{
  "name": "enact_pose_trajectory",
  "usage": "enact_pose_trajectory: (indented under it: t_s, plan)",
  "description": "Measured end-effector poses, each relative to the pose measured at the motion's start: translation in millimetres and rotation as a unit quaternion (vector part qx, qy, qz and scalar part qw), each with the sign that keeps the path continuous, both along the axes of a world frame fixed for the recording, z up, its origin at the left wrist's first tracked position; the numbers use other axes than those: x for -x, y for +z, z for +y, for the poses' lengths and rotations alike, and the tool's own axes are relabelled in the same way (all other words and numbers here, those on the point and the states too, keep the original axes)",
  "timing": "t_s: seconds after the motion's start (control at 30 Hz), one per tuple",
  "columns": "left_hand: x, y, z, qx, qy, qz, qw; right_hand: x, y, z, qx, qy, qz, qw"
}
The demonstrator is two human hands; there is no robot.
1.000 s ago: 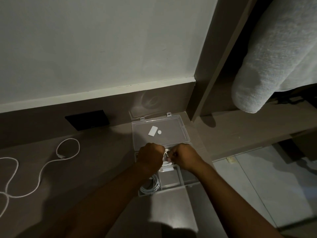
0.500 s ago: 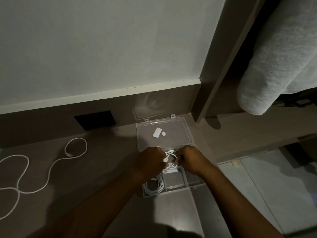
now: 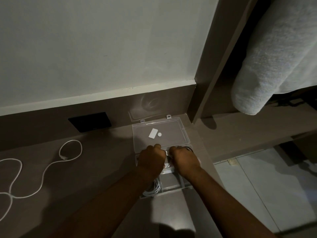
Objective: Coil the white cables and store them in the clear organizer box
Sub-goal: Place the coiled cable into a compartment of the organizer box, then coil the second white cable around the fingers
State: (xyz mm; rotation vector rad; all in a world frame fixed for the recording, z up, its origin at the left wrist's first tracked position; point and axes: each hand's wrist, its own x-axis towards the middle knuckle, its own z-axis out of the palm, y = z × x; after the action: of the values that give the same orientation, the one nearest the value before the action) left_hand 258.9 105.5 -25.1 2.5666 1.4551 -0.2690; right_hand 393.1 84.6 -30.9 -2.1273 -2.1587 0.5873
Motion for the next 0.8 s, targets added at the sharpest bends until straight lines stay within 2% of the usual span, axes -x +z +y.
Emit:
enact_pose_trajectory:
  t_s: [0.1,0.2,0.4,0.57,0.73,0.8]
  plan:
    - [6.4,-0.8,4.3,0.023,-0.017,-0.026,0.999,-5.5,2.9,0.6,0.033,-0.017,0.04,0.999]
    - [17.8,2.5,9.1,0.059,-0.02,-0.086,0.994,-16.7,8.7,0.7,0.073,-0.017,0.093,0.993]
    - [49.8,17.1,6.9,0.035,-0.002,-0.212,0.977,-16.4,25.8,-1.0,-0.003,-0.025,0.129,0.991]
    - [143.5,24.8,-4.0,-0.035,0.115,-0.267,0.956,28.3,42.6,7.0,-0.041,-0.023,0.186,0.981]
    - [254.8,20.6,-25.7,-0.051,0.34,-0.192,0.919,123.8,46.2,21.6,-0.023,0.024,0.205,0.978]
    - [289.0,17.4,-35.8,-0.064,0.388,-0.176,0.902,158.1,42.4,27.0,0.013,0.034,0.219,0.975]
